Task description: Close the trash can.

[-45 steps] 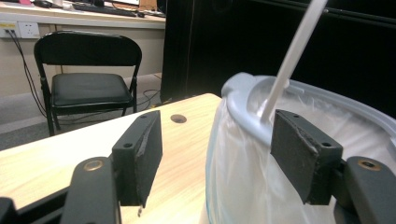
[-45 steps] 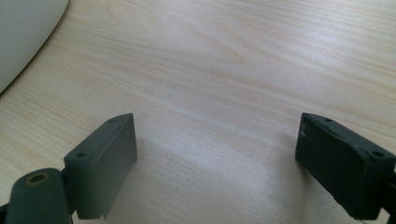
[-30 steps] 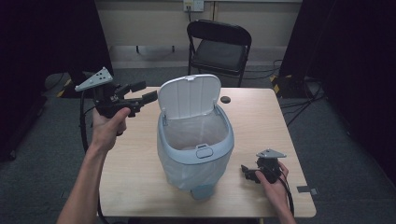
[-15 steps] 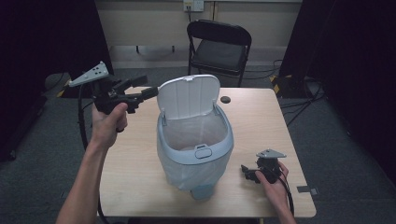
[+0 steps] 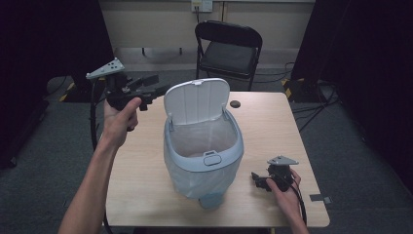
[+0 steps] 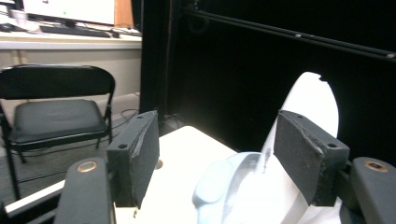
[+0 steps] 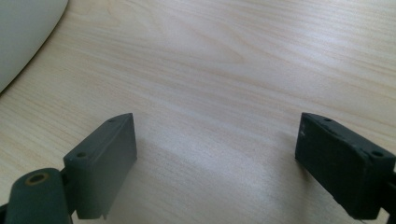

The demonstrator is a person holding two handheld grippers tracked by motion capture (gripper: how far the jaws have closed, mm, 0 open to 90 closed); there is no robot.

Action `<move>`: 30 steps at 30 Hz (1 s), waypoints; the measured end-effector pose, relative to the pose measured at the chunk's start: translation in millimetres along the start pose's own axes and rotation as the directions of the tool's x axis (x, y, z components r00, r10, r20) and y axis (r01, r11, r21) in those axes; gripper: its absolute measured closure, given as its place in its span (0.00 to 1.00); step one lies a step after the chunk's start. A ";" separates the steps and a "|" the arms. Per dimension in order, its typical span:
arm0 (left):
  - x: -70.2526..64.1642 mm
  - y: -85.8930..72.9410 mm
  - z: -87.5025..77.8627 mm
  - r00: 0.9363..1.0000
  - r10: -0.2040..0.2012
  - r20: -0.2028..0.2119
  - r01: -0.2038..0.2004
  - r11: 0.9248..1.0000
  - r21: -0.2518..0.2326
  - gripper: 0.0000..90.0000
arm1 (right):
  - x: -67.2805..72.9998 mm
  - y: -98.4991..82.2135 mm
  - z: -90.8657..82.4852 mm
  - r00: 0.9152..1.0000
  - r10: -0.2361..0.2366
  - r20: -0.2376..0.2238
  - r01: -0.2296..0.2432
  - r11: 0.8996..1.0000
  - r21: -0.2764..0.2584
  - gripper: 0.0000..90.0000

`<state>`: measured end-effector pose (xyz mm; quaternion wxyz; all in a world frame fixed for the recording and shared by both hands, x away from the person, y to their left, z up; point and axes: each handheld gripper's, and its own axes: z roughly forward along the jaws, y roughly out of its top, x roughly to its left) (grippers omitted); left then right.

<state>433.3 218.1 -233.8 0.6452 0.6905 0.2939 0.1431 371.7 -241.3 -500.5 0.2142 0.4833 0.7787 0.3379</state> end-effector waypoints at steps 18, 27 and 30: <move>-41.2 -26.8 7.6 0.994 0.056 0.091 -0.068 0.989 0.132 0.35 | 0.0 0.0 0.1 1.000 -0.001 0.001 0.001 1.000 -0.001 0.13; -69.4 -43.8 28.3 0.983 0.108 0.151 -0.138 0.969 0.207 0.32 | 0.1 -0.1 0.0 1.000 0.000 0.001 0.000 1.000 -0.001 0.13; -79.4 -48.9 32.2 0.978 0.162 0.127 -0.187 0.960 0.210 0.30 | 0.1 -0.1 0.0 1.000 -0.001 0.001 0.001 1.000 -0.001 0.13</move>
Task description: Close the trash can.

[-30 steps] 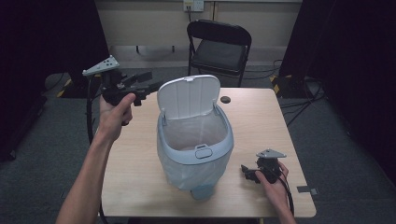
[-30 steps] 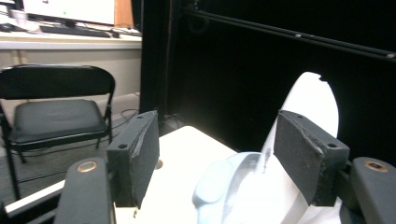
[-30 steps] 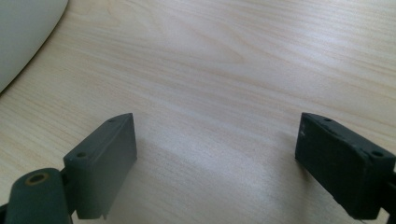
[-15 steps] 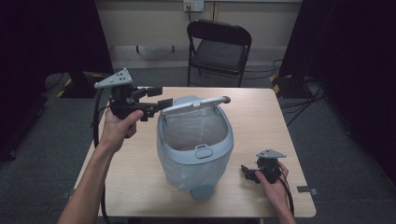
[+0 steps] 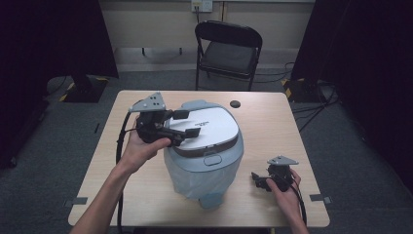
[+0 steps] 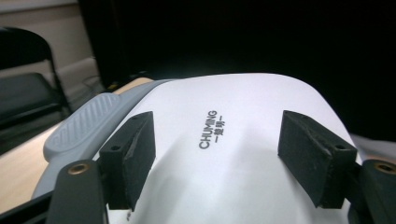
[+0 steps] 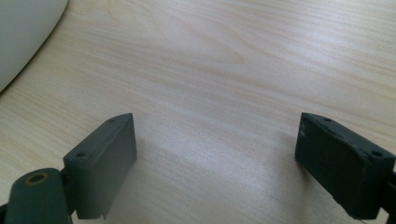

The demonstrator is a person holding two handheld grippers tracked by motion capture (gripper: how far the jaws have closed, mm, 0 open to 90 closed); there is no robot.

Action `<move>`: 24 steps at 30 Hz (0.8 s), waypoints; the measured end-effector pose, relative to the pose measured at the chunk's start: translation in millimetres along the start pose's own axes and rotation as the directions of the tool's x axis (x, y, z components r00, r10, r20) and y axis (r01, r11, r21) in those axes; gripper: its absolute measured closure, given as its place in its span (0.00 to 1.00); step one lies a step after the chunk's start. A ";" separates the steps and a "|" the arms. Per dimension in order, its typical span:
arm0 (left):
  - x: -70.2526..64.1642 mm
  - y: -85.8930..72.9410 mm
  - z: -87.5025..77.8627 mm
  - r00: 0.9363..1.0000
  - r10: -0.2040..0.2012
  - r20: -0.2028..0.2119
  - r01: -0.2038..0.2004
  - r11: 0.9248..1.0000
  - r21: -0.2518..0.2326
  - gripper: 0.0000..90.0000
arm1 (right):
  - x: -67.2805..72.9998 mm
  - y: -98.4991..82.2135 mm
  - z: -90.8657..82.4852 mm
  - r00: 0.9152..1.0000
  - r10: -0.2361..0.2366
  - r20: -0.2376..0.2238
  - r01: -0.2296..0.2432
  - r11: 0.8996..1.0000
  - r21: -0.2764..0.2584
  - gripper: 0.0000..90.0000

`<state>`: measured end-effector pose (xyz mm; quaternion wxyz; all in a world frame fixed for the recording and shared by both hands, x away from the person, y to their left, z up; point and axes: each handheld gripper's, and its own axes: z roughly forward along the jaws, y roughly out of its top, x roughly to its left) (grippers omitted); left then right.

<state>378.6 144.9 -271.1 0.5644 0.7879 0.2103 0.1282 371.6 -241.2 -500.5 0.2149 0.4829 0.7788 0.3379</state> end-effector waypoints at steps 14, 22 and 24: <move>-16.5 -7.6 15.8 0.998 0.052 0.046 -0.053 0.998 0.025 0.22 | 0.3 -0.1 -0.1 1.000 0.001 0.003 -0.001 1.000 0.000 0.13; -16.5 -7.5 15.4 0.996 0.072 0.060 -0.074 0.997 0.034 0.22 | 1.3 -0.5 -0.4 1.000 0.007 0.011 -0.007 1.000 0.000 0.13; -17.9 -5.4 16.4 0.995 0.086 0.047 -0.089 0.993 0.074 0.22 | 1.3 -0.5 -0.4 1.000 0.008 0.011 -0.008 1.000 0.000 0.13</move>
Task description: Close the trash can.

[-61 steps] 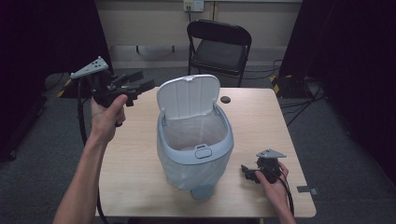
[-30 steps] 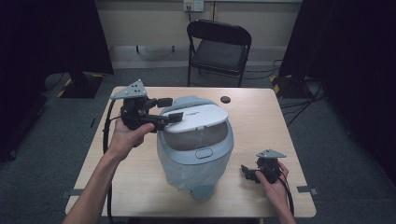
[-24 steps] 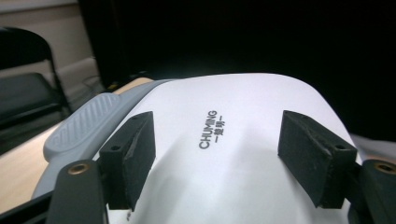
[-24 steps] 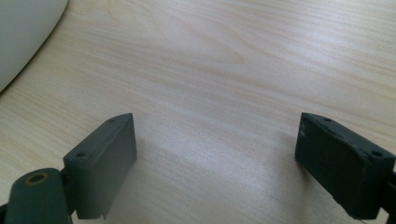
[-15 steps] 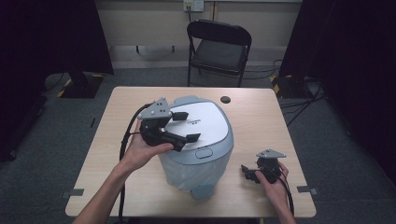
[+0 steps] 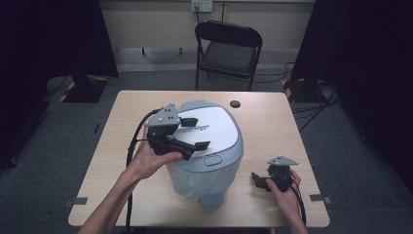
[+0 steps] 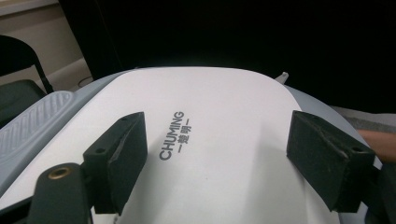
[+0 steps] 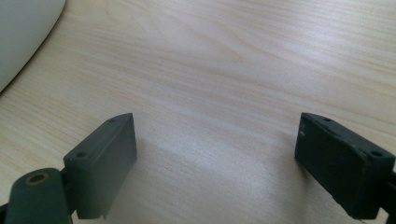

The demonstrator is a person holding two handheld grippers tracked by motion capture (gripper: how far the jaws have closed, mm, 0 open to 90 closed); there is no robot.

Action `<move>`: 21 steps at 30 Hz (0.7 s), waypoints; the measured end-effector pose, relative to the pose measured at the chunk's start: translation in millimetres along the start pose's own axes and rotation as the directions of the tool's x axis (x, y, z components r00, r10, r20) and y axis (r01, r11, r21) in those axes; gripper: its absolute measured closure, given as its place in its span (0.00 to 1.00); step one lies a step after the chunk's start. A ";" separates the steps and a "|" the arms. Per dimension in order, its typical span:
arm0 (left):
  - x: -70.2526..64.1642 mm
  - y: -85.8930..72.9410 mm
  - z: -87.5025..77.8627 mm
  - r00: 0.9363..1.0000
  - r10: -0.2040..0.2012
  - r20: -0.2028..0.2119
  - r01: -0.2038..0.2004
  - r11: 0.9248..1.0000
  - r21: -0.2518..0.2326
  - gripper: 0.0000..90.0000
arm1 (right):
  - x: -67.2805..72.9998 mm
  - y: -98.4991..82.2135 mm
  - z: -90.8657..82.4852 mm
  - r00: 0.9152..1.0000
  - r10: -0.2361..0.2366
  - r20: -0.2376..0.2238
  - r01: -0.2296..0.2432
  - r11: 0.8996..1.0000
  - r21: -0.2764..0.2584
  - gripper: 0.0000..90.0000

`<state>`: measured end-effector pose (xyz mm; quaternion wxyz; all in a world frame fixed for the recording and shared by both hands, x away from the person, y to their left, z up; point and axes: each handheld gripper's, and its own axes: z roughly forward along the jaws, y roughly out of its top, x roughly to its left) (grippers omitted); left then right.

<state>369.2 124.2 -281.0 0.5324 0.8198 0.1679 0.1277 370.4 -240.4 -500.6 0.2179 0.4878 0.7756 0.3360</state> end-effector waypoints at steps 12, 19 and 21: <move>3.6 -1.0 -0.9 0.999 -0.031 0.024 0.032 0.999 -0.035 0.23 | -0.2 0.1 0.0 1.000 0.000 -0.001 0.000 1.000 0.001 0.13; 20.9 -6.0 -15.2 0.993 -0.115 -0.004 0.115 0.990 -0.082 0.23 | -0.2 0.2 0.0 1.000 0.000 -0.001 0.000 1.000 0.001 0.13; 24.3 -7.7 -23.8 0.992 -0.125 -0.018 0.122 0.988 -0.099 0.22 | -0.2 0.2 0.0 1.000 0.000 -0.001 0.000 1.000 0.001 0.13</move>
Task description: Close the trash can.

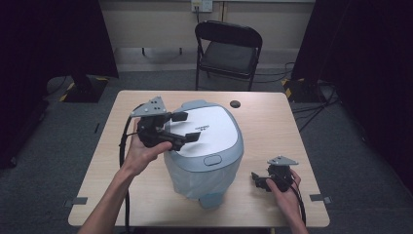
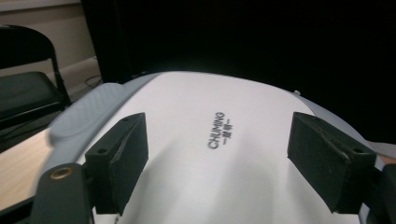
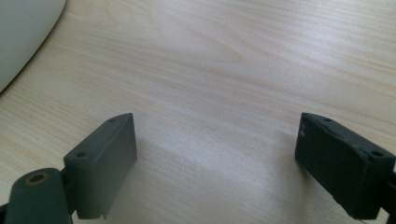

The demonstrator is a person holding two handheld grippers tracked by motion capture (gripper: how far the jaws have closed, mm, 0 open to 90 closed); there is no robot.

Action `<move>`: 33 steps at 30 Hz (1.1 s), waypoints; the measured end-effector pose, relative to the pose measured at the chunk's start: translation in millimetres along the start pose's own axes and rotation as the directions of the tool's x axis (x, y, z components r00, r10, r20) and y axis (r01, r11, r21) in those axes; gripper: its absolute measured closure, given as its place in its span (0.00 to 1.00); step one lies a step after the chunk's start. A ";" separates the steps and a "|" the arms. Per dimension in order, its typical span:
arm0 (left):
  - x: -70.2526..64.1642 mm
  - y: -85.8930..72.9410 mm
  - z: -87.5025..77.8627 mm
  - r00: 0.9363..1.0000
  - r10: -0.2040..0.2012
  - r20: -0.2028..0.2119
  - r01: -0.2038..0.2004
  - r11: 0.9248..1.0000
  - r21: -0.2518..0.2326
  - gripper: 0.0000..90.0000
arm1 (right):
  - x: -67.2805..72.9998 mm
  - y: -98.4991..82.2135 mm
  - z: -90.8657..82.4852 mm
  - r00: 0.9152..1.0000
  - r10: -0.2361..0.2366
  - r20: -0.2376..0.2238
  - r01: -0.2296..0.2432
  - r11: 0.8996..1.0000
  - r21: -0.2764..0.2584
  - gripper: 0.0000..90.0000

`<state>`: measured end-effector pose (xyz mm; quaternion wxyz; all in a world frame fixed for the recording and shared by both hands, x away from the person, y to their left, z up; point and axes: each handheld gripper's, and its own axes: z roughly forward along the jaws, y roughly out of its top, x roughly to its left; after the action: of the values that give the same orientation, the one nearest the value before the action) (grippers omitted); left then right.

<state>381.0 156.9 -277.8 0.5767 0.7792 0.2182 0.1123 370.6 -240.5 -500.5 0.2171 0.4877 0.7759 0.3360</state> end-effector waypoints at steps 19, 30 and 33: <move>52.9 -43.8 -77.8 0.967 -0.120 -0.225 0.111 0.992 -0.052 0.18 | 0.0 0.0 0.0 1.000 0.000 0.000 0.000 1.000 0.000 0.13; 72.5 -97.0 -99.8 0.934 -0.202 -0.294 0.209 0.978 -0.005 0.19 | 0.0 0.0 0.0 1.000 0.000 0.000 0.000 1.000 0.000 0.13; 76.5 -113.8 -99.8 0.918 -0.230 -0.322 0.249 0.968 0.017 0.18 | -0.1 0.0 0.0 1.000 0.001 -0.001 -0.001 1.000 0.000 0.13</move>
<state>381.7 304.8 -360.5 0.5207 0.7347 0.4049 0.1583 370.7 -240.6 -500.5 0.2166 0.4878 0.7759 0.3364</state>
